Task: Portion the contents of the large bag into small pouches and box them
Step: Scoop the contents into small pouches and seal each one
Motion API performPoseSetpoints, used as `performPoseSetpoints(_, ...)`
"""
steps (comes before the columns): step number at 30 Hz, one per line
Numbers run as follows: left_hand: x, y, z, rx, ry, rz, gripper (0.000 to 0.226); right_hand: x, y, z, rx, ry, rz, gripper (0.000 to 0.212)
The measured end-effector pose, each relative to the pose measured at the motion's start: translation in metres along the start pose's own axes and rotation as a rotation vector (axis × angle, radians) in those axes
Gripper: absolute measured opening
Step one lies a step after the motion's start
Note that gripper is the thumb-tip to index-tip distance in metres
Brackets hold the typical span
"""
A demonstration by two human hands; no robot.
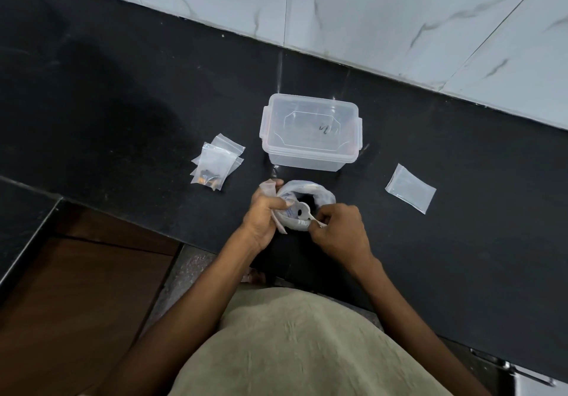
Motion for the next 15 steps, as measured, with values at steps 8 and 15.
performPoseSetpoints(8, -0.008, -0.001, -0.01, 0.115, -0.663, -0.294, 0.035, -0.012, 0.004, 0.008, -0.158, -0.02, -0.152, 0.029)
performPoseSetpoints(15, 0.005, -0.005, -0.012, 0.103, -0.691, -0.178, 0.033, -0.007, -0.004, 0.022, -0.232, 0.365, -0.103, 0.035)
Point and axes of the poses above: each hand's wrist, its own y-axis away from the middle knuckle, its own x-axis out of the palm, z = x × y, the point moved 6 cm from there along -y, towards the middle knuckle, and after that the axes turned 9 degrees about z, right-handed, at the moved point
